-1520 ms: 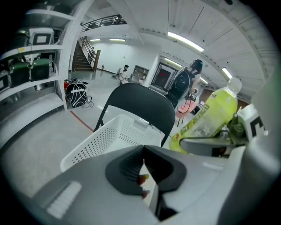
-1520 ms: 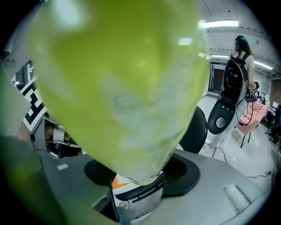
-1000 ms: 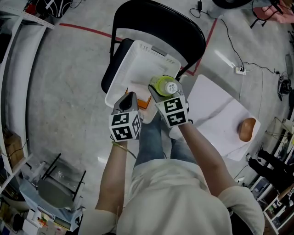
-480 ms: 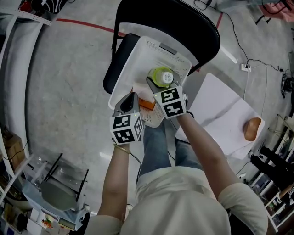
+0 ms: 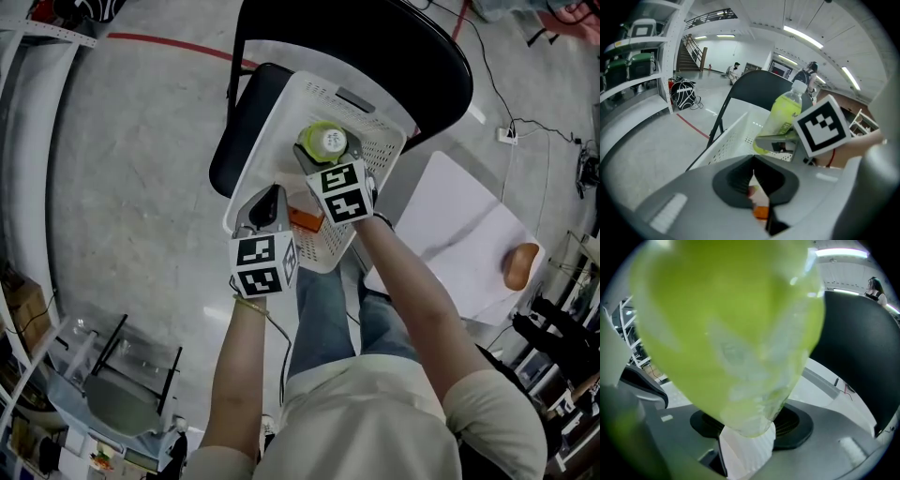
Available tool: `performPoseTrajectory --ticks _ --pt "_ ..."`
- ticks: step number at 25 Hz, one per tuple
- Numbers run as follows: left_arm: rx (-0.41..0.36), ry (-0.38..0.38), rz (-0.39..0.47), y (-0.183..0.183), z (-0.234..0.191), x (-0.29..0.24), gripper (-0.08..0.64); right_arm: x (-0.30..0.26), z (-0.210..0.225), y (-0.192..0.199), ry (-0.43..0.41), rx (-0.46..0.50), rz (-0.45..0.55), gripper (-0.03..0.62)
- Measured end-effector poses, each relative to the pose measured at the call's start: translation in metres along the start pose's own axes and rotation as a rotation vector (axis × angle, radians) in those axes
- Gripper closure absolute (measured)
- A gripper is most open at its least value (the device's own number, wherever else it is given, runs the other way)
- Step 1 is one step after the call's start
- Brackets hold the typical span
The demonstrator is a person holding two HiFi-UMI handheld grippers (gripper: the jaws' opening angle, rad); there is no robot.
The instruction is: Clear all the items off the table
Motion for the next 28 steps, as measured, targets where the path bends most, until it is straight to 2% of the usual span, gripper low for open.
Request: performPoseTrajectory --ticks 6,19,28 --pt "0.030 0.019 -0.003 0.002 -0.003 -0.010 0.551 -0.031 0.004 0.007 0.010 -0.002 -0.012 0.316" --pt "0.020 0.036 0.004 -0.005 -0.011 -0.034 0.551 -0.080 0.017 0.025 0.045 -0.041 -0.047 0.316" --pt "0.043 0.043 0.005 -0.002 -0.018 -0.038 0.551 -0.109 0.018 0.037 0.057 -0.018 -0.059 0.316"
Point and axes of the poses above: the fingertips, and each gripper's own axes: x backward along the fingers, z to its right, y out of its underside, the point moved 1 cm from there along x, backward along the fingers, and after that the axes turned 3 degrees about -x, right-handed, at the moved point
